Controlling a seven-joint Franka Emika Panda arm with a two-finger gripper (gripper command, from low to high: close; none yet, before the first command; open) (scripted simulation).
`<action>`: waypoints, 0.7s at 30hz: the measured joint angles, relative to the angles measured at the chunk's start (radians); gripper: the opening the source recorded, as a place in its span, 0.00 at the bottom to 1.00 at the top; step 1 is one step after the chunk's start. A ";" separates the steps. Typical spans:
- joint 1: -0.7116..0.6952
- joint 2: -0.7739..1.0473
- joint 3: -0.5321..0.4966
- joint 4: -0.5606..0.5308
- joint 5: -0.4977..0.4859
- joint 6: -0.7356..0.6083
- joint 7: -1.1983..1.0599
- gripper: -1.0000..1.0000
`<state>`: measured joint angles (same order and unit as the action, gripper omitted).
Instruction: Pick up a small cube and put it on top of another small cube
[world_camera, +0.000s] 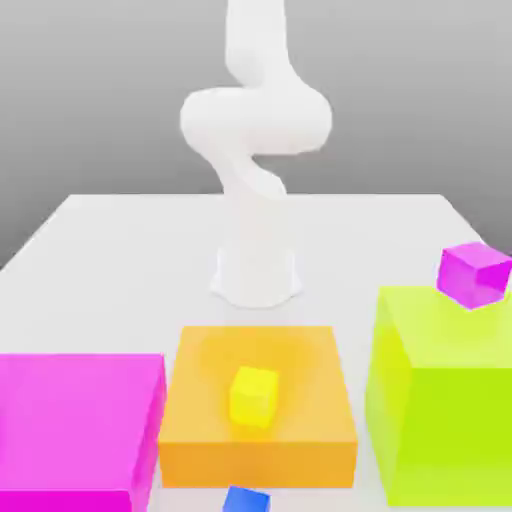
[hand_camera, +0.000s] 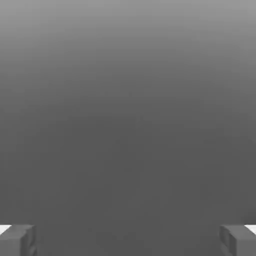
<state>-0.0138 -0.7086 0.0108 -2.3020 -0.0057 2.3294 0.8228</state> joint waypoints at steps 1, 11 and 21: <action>-0.005 0.039 0.004 -0.001 -0.003 0.013 0.010 0.50; -0.050 0.405 0.039 -0.009 -0.034 0.130 0.107 0.50; -0.065 0.767 0.042 -0.017 -0.057 0.247 0.198 0.50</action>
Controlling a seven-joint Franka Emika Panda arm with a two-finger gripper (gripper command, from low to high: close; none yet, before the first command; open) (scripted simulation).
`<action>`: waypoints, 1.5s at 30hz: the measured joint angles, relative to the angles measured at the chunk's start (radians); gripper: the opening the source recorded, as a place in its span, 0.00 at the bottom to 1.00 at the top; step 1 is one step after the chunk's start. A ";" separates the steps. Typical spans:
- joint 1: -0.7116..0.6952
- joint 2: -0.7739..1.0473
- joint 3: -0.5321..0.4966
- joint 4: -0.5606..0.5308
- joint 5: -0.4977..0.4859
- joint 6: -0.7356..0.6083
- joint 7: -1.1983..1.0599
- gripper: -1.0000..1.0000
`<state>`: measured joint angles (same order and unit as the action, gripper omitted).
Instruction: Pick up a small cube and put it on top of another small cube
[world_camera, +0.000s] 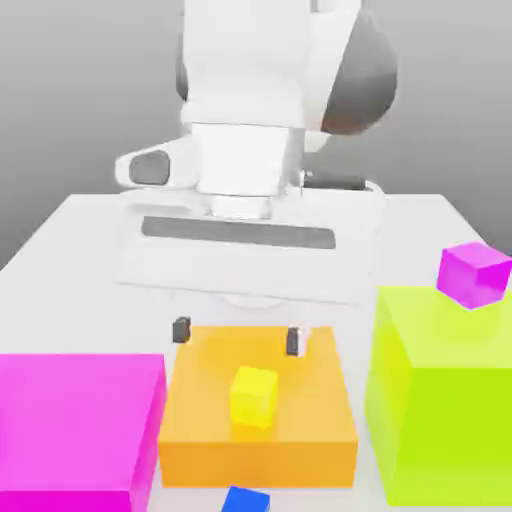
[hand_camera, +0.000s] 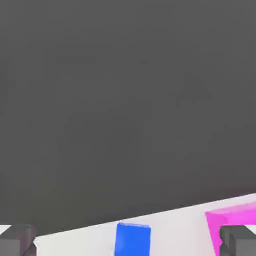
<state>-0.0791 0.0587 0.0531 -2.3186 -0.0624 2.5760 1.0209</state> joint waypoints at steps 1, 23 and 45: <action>0.001 0.036 -0.001 -0.001 0.001 0.012 0.007 0.50; 0.004 0.322 -0.006 0.001 0.023 0.122 0.043 0.00; 0.309 -0.379 0.250 -0.031 0.204 -0.550 -0.449 0.00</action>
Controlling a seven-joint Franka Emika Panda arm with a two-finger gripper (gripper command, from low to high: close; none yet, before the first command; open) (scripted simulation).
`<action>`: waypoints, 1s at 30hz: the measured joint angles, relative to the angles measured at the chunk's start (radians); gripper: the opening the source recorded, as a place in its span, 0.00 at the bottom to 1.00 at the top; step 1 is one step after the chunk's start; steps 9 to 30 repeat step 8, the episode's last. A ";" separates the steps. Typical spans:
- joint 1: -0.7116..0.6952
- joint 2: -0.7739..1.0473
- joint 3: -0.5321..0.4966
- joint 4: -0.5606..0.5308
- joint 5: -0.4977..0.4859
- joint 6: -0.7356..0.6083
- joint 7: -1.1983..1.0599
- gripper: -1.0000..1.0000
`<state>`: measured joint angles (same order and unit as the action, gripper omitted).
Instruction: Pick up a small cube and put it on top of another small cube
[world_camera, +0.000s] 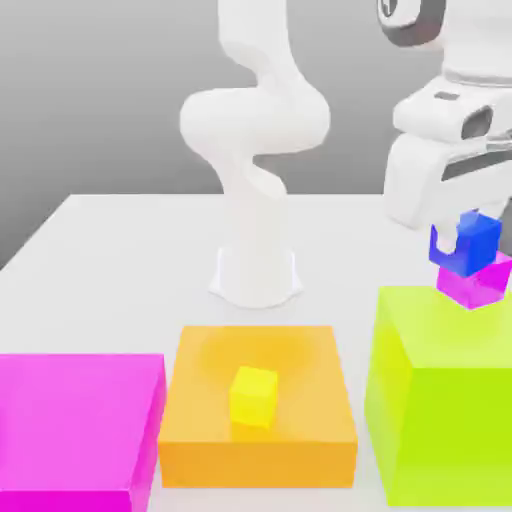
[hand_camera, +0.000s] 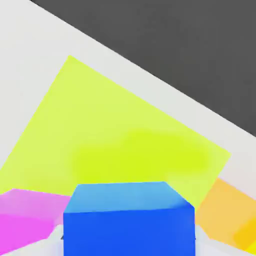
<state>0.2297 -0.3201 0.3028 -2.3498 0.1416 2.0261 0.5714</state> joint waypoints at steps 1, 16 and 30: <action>0.014 -0.026 0.021 -0.017 0.001 0.001 0.020 0.00; 0.021 0.014 0.066 -0.128 0.000 0.159 0.047 1.00; 0.021 0.014 0.066 -0.128 0.000 0.159 0.047 1.00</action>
